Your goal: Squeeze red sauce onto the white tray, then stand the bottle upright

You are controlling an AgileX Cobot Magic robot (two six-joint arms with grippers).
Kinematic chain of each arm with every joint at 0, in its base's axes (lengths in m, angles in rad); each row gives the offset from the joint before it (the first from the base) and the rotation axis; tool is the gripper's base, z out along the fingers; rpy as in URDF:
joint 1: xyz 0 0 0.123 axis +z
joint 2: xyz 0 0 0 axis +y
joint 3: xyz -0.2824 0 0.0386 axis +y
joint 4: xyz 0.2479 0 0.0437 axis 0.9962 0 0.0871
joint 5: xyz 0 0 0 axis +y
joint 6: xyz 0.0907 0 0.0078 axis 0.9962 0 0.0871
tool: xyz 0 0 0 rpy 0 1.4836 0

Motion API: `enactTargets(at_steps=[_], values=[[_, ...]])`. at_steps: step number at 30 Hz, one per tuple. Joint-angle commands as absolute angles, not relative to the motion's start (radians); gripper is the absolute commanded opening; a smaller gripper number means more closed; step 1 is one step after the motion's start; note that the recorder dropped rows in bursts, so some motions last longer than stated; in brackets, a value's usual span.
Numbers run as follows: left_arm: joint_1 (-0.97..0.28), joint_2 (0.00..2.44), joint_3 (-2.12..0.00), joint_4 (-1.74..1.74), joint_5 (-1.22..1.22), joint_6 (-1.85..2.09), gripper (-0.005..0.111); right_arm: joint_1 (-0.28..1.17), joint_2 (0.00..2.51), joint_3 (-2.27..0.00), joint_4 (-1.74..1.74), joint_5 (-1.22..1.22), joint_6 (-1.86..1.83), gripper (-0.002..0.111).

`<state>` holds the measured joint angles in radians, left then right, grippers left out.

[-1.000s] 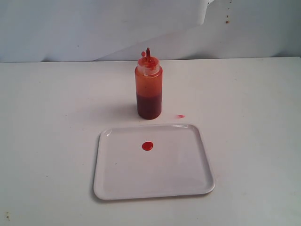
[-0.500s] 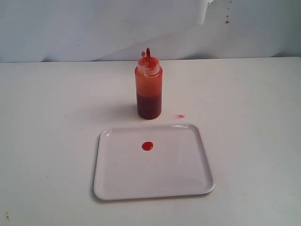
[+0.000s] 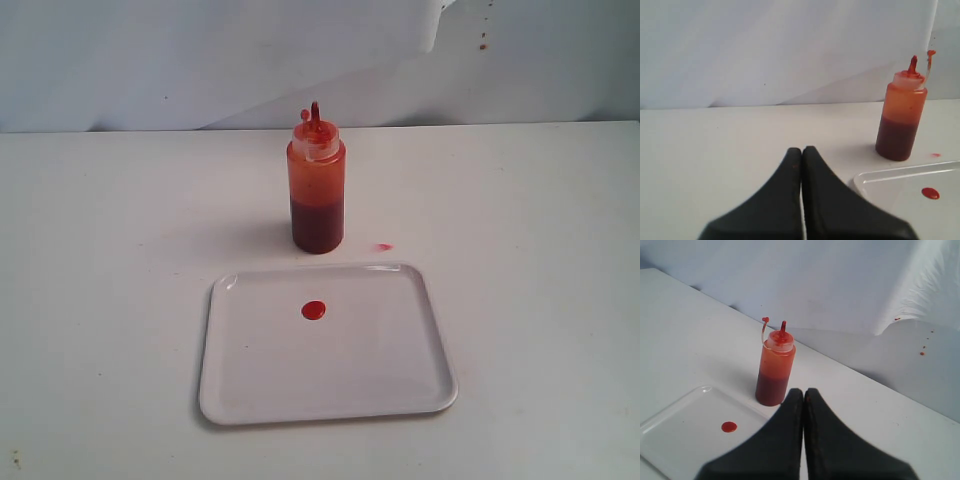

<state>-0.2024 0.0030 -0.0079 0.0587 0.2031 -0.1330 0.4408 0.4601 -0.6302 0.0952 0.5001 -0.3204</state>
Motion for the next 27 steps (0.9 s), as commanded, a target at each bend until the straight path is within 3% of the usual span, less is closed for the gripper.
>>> enactTargets(at_steps=[1, 27], values=[[-0.201, 0.0, 0.0, 0.092, 0.267, -0.157, 0.0, 0.44, 0.458, -0.625, 0.098, 0.499, -0.317, 0.0], [-0.197, 0.0, 0.0, 0.114, 0.288, -0.157, 0.0, 0.44, 0.458, -0.625, 0.098, 0.499, -0.317, 0.0]])
